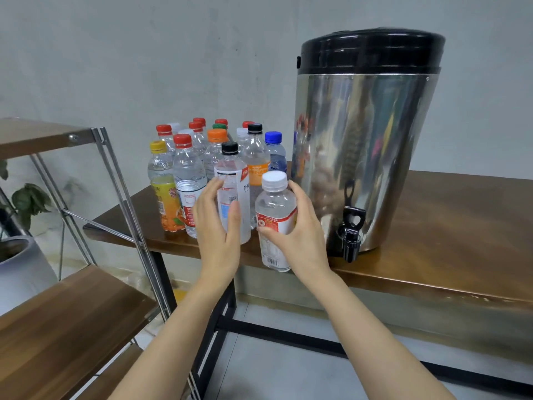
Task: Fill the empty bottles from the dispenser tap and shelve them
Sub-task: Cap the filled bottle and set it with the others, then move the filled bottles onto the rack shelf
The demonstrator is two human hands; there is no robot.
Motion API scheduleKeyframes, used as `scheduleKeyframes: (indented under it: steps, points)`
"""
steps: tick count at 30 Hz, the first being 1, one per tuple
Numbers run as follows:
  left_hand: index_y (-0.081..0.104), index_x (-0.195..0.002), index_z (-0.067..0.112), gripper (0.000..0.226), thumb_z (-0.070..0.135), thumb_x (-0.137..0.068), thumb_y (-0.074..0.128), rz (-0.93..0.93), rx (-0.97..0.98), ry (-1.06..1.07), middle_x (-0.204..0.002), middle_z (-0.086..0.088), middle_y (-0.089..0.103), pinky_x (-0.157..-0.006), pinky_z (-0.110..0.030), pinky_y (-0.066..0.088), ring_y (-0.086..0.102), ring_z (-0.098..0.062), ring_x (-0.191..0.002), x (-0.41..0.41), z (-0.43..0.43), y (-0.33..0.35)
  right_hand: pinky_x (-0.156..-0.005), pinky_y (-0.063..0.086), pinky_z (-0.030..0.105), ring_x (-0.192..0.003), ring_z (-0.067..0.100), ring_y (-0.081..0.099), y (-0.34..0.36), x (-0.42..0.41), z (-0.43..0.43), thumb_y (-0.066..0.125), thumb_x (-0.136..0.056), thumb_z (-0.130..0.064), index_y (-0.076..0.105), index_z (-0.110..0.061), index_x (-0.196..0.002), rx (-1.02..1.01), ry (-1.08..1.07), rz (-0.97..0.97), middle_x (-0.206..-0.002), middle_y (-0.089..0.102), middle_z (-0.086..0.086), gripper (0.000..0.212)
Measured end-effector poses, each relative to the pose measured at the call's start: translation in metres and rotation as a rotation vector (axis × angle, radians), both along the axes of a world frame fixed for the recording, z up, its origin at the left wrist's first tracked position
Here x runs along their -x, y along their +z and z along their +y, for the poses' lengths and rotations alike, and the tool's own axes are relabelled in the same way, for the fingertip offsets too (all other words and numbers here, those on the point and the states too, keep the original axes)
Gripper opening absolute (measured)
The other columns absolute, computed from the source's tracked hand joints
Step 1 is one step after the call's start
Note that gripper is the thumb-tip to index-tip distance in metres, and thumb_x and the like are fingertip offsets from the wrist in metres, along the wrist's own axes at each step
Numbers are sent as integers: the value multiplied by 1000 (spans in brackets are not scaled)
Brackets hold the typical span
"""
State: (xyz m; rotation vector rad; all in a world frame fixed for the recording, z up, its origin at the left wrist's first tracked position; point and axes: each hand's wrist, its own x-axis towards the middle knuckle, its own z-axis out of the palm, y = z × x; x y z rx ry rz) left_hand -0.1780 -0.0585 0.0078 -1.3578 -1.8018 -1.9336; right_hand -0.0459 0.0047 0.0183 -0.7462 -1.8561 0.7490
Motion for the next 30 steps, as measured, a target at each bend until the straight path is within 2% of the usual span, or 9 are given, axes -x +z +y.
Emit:
scheduleKeyframes:
  steps: [3,6,8,10,12,16,19,25,30]
  points:
    - [20,-151,36,55,53,-100,33,21,80,72,-162,4,22,-119,-29,13,13,-5,-148,18,13,-30,-104,45,40,-126,5,47,-7,20,14,83,-75,-28,27,-41,-145,-5,-20,2,-140,43,-16,91]
    - [1,-150,44,62,65,-97,23,30,158,104,-166,6,1,-122,-38,6,-4,-4,-150,31,27,-50,-103,44,36,-128,8,45,-15,34,25,80,-79,-30,22,-40,-148,-35,-25,-16,-140,40,-12,90]
    - [-5,-153,40,64,61,-99,22,87,209,124,-165,9,-10,-124,-41,2,-9,-6,-151,38,37,-60,-108,39,34,-137,12,35,-22,42,30,71,-87,-35,16,-28,-153,-158,-49,-54,-148,32,-3,87]
    - [-14,-154,34,66,50,-102,23,194,282,179,-164,8,-19,-124,-46,1,-12,-11,-152,44,47,-70,-118,26,36,-145,23,20,-34,47,39,53,-93,-47,3,-13,-155,-405,-186,-151,-156,19,10,86]
    - [-26,-151,32,70,47,-102,21,269,354,242,-161,8,-28,-124,-48,-1,-15,-15,-152,50,54,-79,-122,12,38,-149,32,10,-47,49,49,39,-94,-56,-10,-9,-154,-583,-278,-259,-159,8,17,91]
    - [-37,-146,30,75,47,-101,20,312,413,266,-156,12,-37,-122,-49,-6,-21,-14,-150,55,64,-85,-123,-1,41,-150,35,-2,-60,50,62,33,-96,-56,-20,-5,-151,-675,-343,-390,-161,-4,18,92]
    - [-42,-142,32,84,40,-102,31,330,413,259,-153,16,-41,-120,-45,-12,-26,-11,-148,52,66,-82,-122,2,44,-149,36,0,-60,54,64,39,-95,-50,-21,-4,-151,-671,-381,-443,-161,-1,20,95]
    - [-39,-143,32,96,33,-100,47,297,472,251,-158,6,-26,-119,-40,-15,-26,-9,-147,43,59,-74,-119,25,49,-148,35,7,-52,50,49,56,-88,-43,-14,-2,-152,-599,-389,-454,-160,5,21,103]
    - [4,-157,18,75,23,-101,53,249,497,219,-166,0,8,-125,-46,3,0,-15,-153,39,37,-54,-116,30,50,-148,38,16,-30,42,26,72,-84,-24,17,-3,-152,-621,-378,-446,-159,19,22,90]
